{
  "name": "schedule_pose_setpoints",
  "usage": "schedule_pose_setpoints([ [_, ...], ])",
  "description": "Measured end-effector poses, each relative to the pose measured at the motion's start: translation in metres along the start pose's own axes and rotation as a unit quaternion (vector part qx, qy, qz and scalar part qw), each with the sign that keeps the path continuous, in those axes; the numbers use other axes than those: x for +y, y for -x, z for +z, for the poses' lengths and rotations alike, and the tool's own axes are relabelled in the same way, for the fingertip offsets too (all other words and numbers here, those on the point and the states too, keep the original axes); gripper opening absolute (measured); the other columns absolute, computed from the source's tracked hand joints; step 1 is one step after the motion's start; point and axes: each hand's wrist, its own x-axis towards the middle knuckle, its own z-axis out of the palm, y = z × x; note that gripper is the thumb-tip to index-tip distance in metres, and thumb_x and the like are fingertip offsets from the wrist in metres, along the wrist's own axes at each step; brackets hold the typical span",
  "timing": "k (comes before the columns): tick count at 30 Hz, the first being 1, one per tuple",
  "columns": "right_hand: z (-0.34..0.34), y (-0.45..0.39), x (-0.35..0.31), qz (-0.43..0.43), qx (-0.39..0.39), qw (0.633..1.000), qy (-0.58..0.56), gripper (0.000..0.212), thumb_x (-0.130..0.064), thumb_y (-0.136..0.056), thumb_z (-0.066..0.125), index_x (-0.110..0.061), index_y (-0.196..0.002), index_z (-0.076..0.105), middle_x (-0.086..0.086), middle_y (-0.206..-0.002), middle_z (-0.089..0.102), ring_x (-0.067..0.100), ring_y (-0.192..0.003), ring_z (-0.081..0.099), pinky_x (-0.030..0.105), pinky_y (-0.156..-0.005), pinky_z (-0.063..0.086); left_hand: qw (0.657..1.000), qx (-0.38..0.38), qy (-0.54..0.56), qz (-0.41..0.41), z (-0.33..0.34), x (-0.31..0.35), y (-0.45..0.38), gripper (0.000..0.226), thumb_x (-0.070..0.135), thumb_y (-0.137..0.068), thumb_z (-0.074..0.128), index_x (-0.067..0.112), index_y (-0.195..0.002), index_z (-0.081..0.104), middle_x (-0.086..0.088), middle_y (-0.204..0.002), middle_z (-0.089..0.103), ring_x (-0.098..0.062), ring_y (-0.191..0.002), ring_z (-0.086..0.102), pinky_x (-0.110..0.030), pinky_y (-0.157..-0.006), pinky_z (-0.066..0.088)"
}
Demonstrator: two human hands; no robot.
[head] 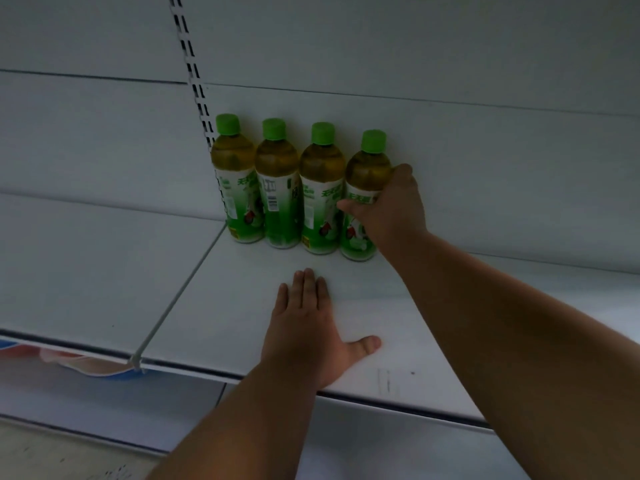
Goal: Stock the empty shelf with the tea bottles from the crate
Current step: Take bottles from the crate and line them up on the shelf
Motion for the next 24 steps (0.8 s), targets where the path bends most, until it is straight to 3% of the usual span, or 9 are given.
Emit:
schedule_pose_setpoints([
  [10, -0.004, 0.004, 0.001, 0.016, -0.025, 0.999, 0.022, 0.093, -0.044, -0.064, 0.092, -0.011, -0.132, 0.037, 0.012, -0.134, 0.048, 0.032, -0.120, 0.056, 0.038, -0.093, 0.049, 1.000, 0.007, 0.022, -0.004, -0.001, -0.001, -0.001, 0.136, 0.099, -0.058, 0.008, 0.007, -0.157, -0.010, -0.014, -0.166, -0.015, -0.026, -0.152, -0.015, -0.045, -0.123, -0.006],
  [13, -0.020, 0.042, 0.006, 0.017, -0.046, 0.995, 0.089, 0.099, -0.047, -0.072, 0.086, -0.014, -0.146, 0.029, 0.012, -0.142, 0.042, 0.033, -0.130, 0.047, 0.041, -0.103, 0.044, 0.998, -0.002, 0.056, 0.000, -0.009, -0.002, 0.001, 0.128, 0.095, -0.069, 0.026, 0.009, -0.158, -0.004, -0.012, -0.167, -0.006, -0.024, -0.153, -0.007, -0.042, -0.123, -0.002],
  [17, -0.041, 0.108, 0.000, -0.090, -0.117, 0.978, 0.148, 0.077, -0.045, -0.087, 0.072, -0.017, -0.146, 0.033, 0.009, -0.141, 0.043, 0.029, -0.127, 0.048, 0.040, -0.101, 0.044, 0.984, 0.055, 0.167, -0.022, -0.025, -0.015, 0.027, 0.102, 0.071, -0.080, 0.061, 0.020, -0.158, 0.019, -0.004, -0.161, 0.026, -0.024, -0.145, 0.025, -0.037, -0.116, 0.022],
  [21, -0.043, 0.152, -0.032, -0.210, -0.230, 0.933, 0.180, 0.069, -0.044, -0.092, 0.065, -0.020, -0.149, 0.034, 0.007, -0.146, 0.040, 0.029, -0.132, 0.042, 0.042, -0.108, 0.041, 0.984, 0.104, 0.133, -0.051, -0.052, -0.045, 0.089, 0.089, 0.065, -0.080, 0.067, 0.023, -0.152, 0.037, -0.003, -0.152, 0.042, -0.025, -0.135, 0.041, -0.040, -0.109, 0.035],
  [24, -0.030, 0.186, -0.071, -0.293, -0.289, 0.890, 0.196, 0.066, -0.043, -0.090, 0.065, -0.021, -0.145, 0.038, 0.008, -0.142, 0.043, 0.029, -0.128, 0.044, 0.043, -0.103, 0.043, 0.981, 0.141, 0.100, -0.086, -0.080, -0.076, 0.155, 0.079, 0.060, -0.077, 0.073, 0.023, -0.143, 0.051, -0.004, -0.140, 0.053, -0.026, -0.125, 0.052, -0.042, -0.101, 0.044],
])
